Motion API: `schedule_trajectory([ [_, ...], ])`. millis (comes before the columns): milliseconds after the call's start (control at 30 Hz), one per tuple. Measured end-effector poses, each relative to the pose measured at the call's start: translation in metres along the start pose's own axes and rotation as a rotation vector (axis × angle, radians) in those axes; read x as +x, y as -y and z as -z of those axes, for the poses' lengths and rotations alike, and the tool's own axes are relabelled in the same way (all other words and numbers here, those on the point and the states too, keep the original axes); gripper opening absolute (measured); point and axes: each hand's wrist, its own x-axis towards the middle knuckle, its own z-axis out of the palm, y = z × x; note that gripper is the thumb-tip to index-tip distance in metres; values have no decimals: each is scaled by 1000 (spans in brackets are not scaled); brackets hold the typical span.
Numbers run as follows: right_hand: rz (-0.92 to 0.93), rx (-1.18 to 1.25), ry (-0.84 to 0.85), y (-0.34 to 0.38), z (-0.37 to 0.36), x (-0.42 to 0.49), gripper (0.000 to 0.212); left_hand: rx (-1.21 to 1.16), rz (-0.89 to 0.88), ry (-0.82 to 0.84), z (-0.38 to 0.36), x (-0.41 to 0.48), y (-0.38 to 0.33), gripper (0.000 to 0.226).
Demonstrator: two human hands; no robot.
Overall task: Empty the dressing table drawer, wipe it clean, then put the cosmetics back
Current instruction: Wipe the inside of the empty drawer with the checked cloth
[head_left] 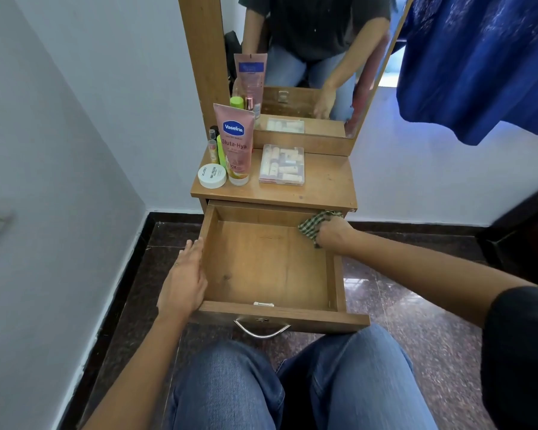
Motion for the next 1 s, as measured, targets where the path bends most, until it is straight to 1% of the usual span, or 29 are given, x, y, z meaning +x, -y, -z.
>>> schedule_trajectory([
  [67, 34, 63, -95, -1, -15, -8, 39, 1, 6, -2, 0, 0, -1, 64],
  [133, 59, 164, -154, 6, -27, -25, 45, 2, 1, -5, 0, 0, -2, 63],
  [233, 99, 428, -216, 25, -41, -57, 60, 1, -11, -9, -1, 0, -1, 62],
  [367, 164, 620, -280, 39, -60, -86, 86, -4, 13, -7, -2, -2, -3, 61],
  [433, 131, 689, -323, 37, -65, -85, 93, 5, 17, -2, -2, -2, -4, 61],
  [533, 34, 791, -383, 26, -64, -68, 90, 19, 15, 18, -2, -2, -4, 62],
  [633, -46, 873, -395, 13, -56, -46, 91, 32, 9, 29, -2, -2, -4, 62],
  [733, -60, 946, -361, 6, -49, -40, 91, 45, 6, 29, -2, -2, -5, 62],
  [800, -19, 945, -309, 7, -52, -48, 90, 50, -1, 27, -1, -2, -6, 63],
  [900, 89, 908, -243, 18, -70, -71, 89, 54, -3, 27, 0, -2, -6, 63],
  [1000, 171, 965, -176, 30, -81, -94, 81, 51, -5, 13, 0, -3, -8, 63],
])
